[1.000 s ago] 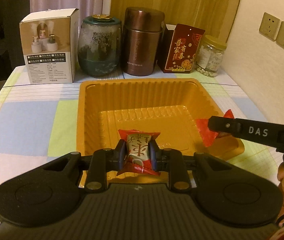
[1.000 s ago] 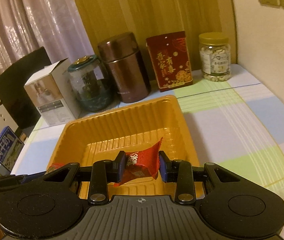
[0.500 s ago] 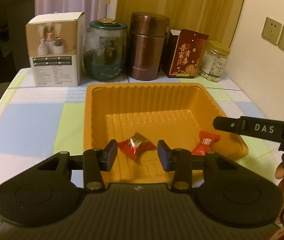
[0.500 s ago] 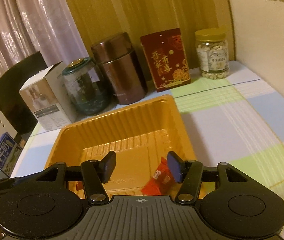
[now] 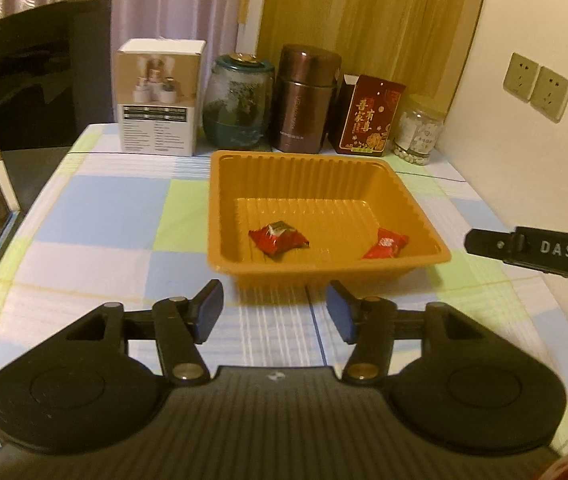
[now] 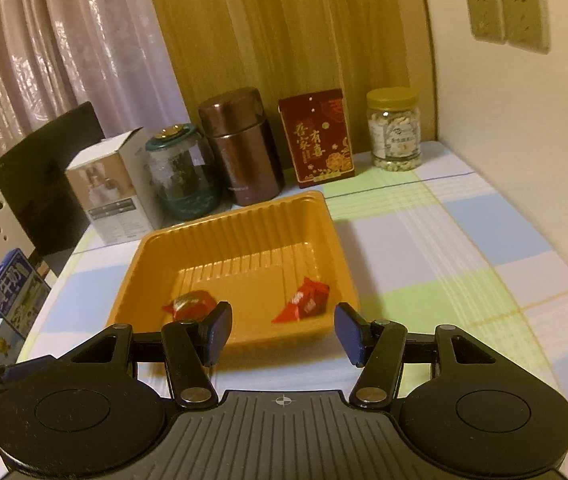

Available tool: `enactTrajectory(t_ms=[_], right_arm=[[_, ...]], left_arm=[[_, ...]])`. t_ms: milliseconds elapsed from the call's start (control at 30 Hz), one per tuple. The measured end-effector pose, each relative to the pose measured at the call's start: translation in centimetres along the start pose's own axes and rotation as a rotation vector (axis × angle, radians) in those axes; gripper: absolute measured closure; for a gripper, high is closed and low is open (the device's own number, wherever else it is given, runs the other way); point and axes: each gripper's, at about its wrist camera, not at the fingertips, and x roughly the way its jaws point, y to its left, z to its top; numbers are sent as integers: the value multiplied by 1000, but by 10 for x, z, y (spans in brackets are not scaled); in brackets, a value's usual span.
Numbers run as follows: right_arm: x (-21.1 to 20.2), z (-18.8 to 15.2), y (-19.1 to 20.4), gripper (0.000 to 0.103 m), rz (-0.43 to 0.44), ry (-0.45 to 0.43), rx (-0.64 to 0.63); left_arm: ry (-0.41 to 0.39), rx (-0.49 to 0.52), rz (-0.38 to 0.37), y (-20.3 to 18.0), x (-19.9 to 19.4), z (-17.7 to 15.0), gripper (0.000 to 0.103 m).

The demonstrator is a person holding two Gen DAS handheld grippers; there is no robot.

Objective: Organize snacks
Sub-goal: 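Open both tools to drop the red candies into the tray, then move both tools back toward the remaining snack pile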

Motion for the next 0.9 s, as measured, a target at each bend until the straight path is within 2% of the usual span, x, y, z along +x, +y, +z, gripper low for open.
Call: enactTrajectory(t_ms=[100,233,333,467,700,900], right_arm=[[-30,-11,6,46,-4,1,13],[-66,-26,17,46,-4,6,4],[-88,-38,23,46,-5,13,-1],[-115,-57,31,46,0,21,-3],[-149,-84,37,46,1,38,0],[-166,-105,42,46,-8,45,-26]], left_arm=[[-13,1,12,-1,-28,-12,39],[-16,-9,16,0,-61,-29,38],[-23,-13,20,0,-84,-41,32],[-20,-9,20,0,-110,-57,31],[-15,-3,22,-2,-144,-81,25],[-2,3,23,-2,-158,-98,25]])
